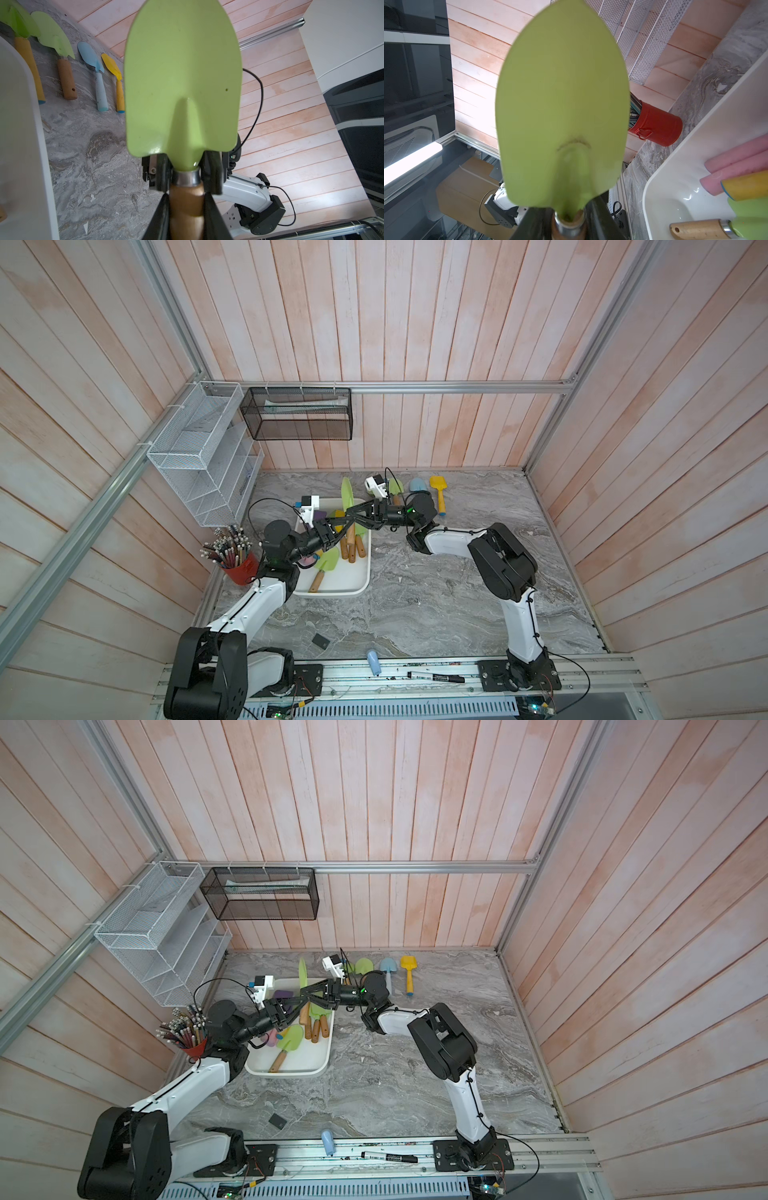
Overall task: Take the shovel out of the storage box
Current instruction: Pick up the shovel from the storage box.
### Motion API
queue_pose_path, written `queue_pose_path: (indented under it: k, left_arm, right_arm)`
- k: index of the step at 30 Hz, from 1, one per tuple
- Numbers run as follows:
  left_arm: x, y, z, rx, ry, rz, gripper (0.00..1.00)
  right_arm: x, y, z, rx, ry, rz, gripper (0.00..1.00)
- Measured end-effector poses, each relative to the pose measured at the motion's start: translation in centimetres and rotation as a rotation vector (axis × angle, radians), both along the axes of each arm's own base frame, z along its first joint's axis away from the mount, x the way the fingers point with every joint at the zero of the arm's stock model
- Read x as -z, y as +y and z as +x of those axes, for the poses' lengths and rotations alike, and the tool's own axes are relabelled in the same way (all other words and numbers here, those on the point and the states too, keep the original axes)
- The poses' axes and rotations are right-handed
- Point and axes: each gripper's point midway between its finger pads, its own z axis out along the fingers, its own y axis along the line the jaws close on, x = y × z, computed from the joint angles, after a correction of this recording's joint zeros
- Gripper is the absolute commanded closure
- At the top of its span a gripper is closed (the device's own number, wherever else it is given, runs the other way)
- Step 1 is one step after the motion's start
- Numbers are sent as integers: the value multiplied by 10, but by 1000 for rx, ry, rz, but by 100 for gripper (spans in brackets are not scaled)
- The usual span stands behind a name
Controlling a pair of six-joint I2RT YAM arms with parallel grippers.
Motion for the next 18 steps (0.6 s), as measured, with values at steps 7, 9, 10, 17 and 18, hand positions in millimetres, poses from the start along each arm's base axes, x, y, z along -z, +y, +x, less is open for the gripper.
queue_pose_path:
  k: [7,9,10,17,18]
  left_arm:
    - [2,1,1,-5,7,6,81]
    - [2,1,1,-6,5,8,81]
    - [2,1,1,-6,4,8,81]
    - [-2,1,-1,-5,-13,8,81]
    - [-2,1,-1,-5,-14,8,81]
  right_arm:
    - [2,1,1,8,-5,-24,67]
    - [2,1,1,6,2,-23,70]
    - [2,0,0,5,7,-22,71]
    - [-1,-1,0,-1,24,-13,80]
    - [-1,-1,0,-1,23,-11,81]
